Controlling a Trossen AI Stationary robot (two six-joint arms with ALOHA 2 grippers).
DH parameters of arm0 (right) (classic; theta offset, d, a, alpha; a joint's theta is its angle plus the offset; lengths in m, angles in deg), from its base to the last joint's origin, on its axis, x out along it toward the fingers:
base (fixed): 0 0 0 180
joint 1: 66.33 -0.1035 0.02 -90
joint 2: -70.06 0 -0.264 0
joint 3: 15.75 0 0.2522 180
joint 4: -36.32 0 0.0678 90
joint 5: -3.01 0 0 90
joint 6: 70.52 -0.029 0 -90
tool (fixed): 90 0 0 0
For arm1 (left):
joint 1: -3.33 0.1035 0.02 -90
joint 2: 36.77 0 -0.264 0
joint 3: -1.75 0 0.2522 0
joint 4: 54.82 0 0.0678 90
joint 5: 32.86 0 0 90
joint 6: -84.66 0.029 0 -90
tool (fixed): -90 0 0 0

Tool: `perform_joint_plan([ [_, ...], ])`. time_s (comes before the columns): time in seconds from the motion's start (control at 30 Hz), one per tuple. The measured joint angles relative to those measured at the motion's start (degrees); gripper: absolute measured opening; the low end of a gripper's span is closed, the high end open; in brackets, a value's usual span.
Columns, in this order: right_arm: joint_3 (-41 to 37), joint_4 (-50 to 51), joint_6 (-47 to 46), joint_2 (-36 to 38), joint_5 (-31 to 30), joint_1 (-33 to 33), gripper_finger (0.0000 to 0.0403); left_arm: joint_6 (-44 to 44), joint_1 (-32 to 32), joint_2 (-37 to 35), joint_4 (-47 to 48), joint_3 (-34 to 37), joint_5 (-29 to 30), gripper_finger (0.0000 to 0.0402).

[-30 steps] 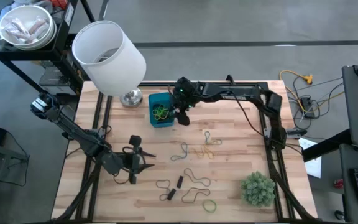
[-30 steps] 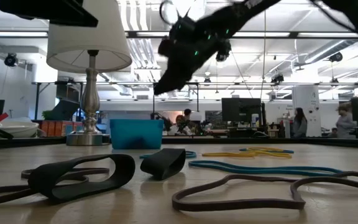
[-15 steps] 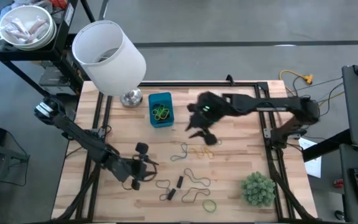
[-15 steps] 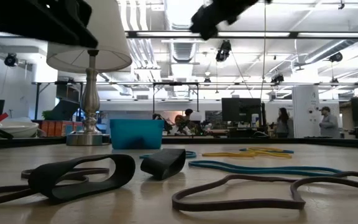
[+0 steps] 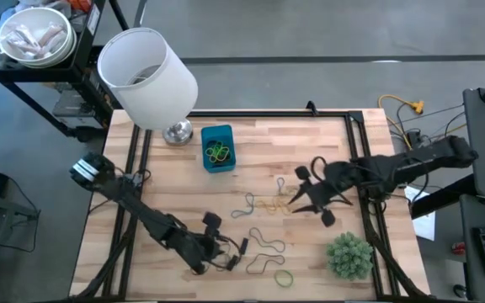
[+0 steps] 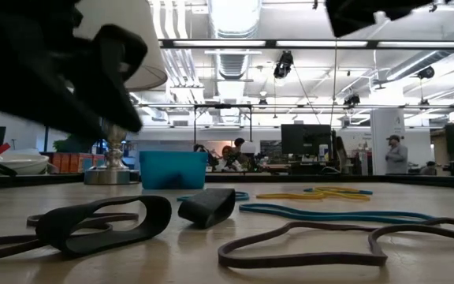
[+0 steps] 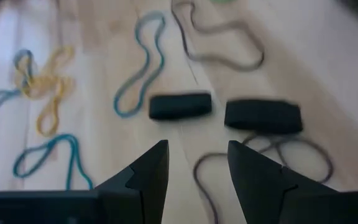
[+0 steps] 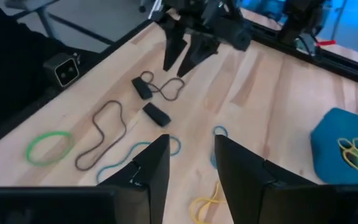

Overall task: Pick and place rubber bands into bin
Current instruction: Put the left purple rubber band into the blue bin

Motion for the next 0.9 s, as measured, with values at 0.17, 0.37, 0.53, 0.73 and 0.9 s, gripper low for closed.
perform_joint_plan([
  [0.17, -7.17, -5.86, -3.05, 5.83, -4.5, -4.43, 0.0114, -6.57, 0.24, 3.75, 9.03, -4.76, 0.2, 0.015],
  [0.37, -12.14, -10.73, -4.04, 7.92, -8.01, -7.39, 0.0111, -16.3, 0.98, 5.16, 15.98, -7.57, 0.19, 0.015],
  [0.53, -13.81, -12.03, -5.33, 7.43, -8.96, -7.57, 0.0113, -21.57, 1.33, 5.29, 16.5, -7.51, -2.96, 0.015],
  [0.73, -13.96, -12.15, -6.11, 7.49, -9.04, -7.57, 0.0113, -25.27, 1.44, 5.53, 17.76, -7.29, -3.58, 0.015],
  [0.9, -13.96, -12.16, -6.14, 7.51, -9.04, -7.57, 0.0112, -27.3, 2.09, 5.53, 17.92, -7.04, -4.46, 0.015],
])
